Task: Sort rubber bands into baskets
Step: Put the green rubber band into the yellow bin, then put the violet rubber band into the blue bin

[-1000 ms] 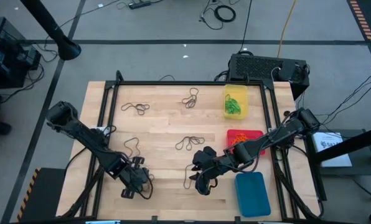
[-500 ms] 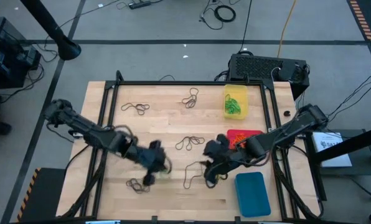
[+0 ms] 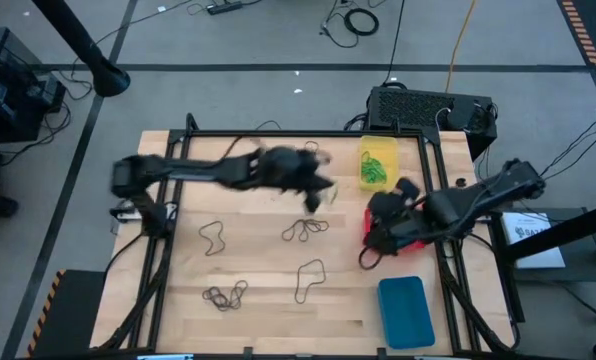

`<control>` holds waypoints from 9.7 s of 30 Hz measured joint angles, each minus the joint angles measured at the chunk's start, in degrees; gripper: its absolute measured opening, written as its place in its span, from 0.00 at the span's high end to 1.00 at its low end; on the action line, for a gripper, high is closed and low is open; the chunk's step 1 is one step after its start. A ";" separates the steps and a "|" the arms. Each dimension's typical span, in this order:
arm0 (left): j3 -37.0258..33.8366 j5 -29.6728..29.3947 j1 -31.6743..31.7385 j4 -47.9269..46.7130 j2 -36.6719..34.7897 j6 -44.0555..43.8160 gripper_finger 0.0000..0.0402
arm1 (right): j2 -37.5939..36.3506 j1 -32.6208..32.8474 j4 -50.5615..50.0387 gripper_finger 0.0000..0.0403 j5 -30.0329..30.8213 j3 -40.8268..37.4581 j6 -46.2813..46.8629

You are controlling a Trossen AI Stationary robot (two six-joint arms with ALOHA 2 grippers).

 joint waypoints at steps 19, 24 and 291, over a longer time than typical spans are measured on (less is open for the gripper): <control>44.69 10.33 13.95 0.26 44.80 -16.26 1.00 | -37.36 -17.99 21.15 0.58 -10.83 -23.88 -31.11; 45.30 10.21 15.34 0.58 46.80 -21.32 0.98 | -38.83 -20.10 28.90 0.58 -13.51 -29.16 -32.98; -32.25 35.91 6.28 0.69 -15.63 16.15 0.70 | 17.55 -27.86 50.55 1.00 -40.20 9.49 -25.22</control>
